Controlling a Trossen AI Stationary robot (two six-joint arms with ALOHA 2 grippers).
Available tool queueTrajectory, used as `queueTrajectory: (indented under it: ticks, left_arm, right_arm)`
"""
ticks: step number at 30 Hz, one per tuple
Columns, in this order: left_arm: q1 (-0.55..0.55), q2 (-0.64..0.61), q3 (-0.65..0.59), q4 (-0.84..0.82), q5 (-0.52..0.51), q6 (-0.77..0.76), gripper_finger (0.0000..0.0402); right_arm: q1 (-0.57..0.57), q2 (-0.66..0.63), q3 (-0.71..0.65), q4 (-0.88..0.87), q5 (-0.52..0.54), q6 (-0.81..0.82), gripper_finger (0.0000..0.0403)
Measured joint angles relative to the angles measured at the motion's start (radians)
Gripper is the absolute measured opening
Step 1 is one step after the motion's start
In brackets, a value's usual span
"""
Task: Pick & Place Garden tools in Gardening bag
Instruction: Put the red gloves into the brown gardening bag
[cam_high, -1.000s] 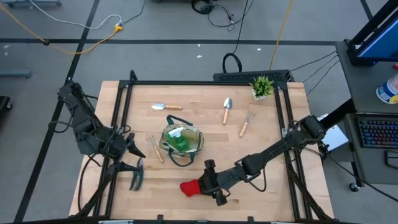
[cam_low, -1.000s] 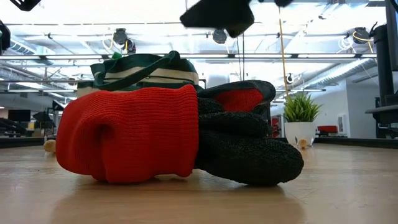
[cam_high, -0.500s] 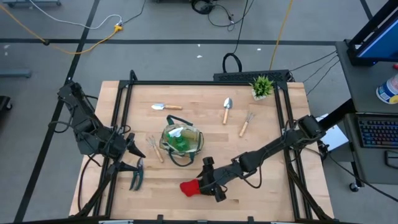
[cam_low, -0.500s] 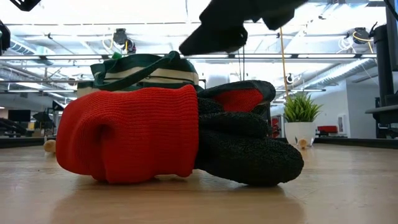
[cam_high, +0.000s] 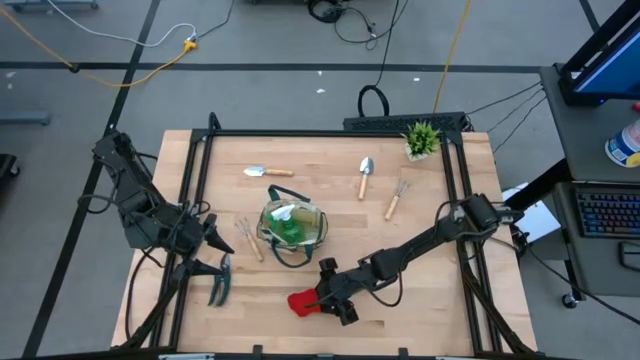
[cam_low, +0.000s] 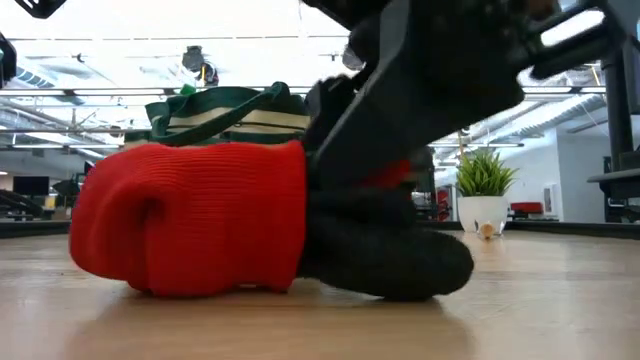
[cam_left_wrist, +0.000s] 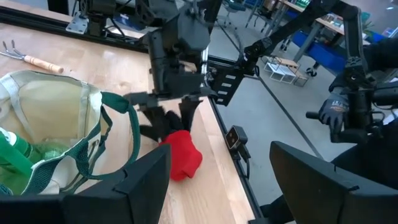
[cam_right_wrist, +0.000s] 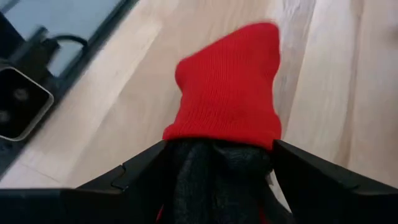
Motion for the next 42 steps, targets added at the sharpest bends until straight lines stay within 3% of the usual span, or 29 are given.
queueTrajectory:
  ticks: [5,9,24,32,42]
  left_arm:
    - [0.000,0.000,0.000,-0.001,0.000,0.000,0.0280]
    - [0.000,0.000,0.000,-0.002,0.000,0.001,0.0280]
    - [0.000,0.001,0.000,0.000,0.000,0.009,0.0280]
    - [0.000,0.001,0.000,0.001,0.000,0.015,0.0280]
    - [0.003,0.002,0.000,0.161,-0.072,0.068,0.0280]
  right_arm:
    - [0.000,0.017,0.006,-0.137,0.004,0.050,0.0263]
    - [0.000,0.015,0.009,-0.221,0.000,0.094,0.0230]
    - [0.004,-0.011,0.005,-0.237,-0.040,0.276,0.0015]
    - [0.024,-0.176,0.003,-0.439,-0.015,0.323,0.0010]
    - [0.042,-0.447,0.003,-0.662,0.321,0.253,0.0009]
